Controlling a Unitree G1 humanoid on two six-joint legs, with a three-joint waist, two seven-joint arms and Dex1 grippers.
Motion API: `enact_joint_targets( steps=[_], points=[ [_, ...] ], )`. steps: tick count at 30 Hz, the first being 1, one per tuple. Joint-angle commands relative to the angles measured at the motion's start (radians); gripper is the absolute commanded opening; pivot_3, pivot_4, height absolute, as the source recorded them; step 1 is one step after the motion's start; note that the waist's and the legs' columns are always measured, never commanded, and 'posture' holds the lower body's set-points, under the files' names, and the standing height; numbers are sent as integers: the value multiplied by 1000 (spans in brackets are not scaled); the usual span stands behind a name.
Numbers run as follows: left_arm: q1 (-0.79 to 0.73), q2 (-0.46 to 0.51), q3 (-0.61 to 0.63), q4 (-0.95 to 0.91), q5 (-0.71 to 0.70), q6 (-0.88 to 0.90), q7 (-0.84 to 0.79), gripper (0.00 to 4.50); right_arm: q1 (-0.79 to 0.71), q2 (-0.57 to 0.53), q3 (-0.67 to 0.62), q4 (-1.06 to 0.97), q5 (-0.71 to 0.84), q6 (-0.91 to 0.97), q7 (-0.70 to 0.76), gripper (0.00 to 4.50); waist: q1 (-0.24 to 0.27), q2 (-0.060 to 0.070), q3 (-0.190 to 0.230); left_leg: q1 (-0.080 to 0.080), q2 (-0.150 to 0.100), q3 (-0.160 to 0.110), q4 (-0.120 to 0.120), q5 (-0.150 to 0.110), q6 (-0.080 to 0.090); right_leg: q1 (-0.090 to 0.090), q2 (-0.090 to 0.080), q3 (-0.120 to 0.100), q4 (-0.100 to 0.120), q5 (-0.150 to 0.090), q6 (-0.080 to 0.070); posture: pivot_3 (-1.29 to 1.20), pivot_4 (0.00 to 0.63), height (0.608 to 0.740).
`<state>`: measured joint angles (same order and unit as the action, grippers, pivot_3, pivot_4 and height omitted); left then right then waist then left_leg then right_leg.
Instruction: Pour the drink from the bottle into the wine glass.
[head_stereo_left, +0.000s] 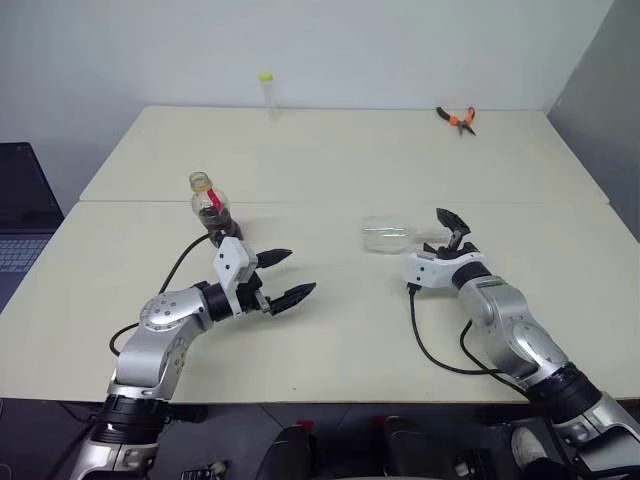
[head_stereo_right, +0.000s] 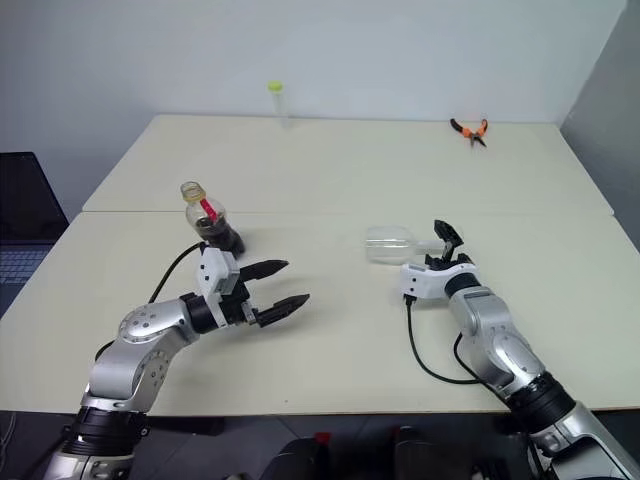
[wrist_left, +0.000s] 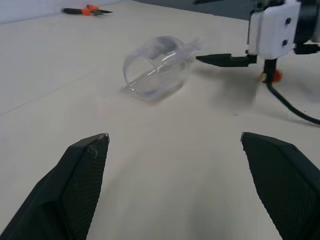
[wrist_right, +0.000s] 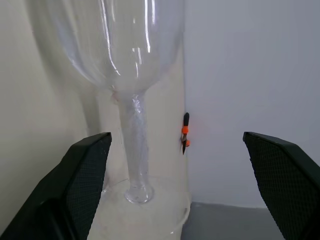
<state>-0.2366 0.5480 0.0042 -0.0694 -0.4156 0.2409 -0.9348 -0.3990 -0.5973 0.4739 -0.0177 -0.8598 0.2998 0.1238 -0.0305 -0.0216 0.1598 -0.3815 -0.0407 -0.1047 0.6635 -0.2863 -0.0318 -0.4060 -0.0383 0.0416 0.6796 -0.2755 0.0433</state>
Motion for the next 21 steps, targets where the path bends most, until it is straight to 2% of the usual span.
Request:
enact_joint_targets(
  steps=[1, 9, 10, 12, 21],
  points=[
    [-28, -3, -3, -6, 2, -13, -14, 4467, -32, 23, -2, 61, -63, -17, -48, 4500, 0, 0, 0, 0, 0, 0, 0, 0, 0, 0, 0, 0, 0, 0, 0, 0, 150, 740],
    [-54, -40, -10, 54, 23, -56, -23, 4467, -125, 113, 1, 308, -110, -31, -155, 4500, -2, 0, 0, 1, 0, 0, 0, 0, 0, 0, 0, 0, 1, 0, 0, 0, 150, 740],
    [-56, -43, -10, 59, 25, -59, -24, 4489, -129, 120, -2, 323, -109, -34, -160, 4325, -2, 0, 0, 1, 0, 0, 0, 0, 0, 0, 0, 0, 0, 0, 0, 0, 150, 740],
    [-62, -48, -11, 74, 29, -69, -26, 4500, -137, 132, 2, 347, -105, -47, -164, 3900, -3, 0, 0, 1, 0, 1, 0, 0, 0, 0, 0, 1, 0, 0, 0, 0, 150, 740],
    [-69, -73, -2, 93, 26, -83, -5, 4500, -124, 177, -36, 294, -79, -26, -134, 761, -12, 0, -1, 1, 1, 0, 0, 0, 0, 0, 1, 1, 1, 0, 0, 0, 150, 740]
  ],
)
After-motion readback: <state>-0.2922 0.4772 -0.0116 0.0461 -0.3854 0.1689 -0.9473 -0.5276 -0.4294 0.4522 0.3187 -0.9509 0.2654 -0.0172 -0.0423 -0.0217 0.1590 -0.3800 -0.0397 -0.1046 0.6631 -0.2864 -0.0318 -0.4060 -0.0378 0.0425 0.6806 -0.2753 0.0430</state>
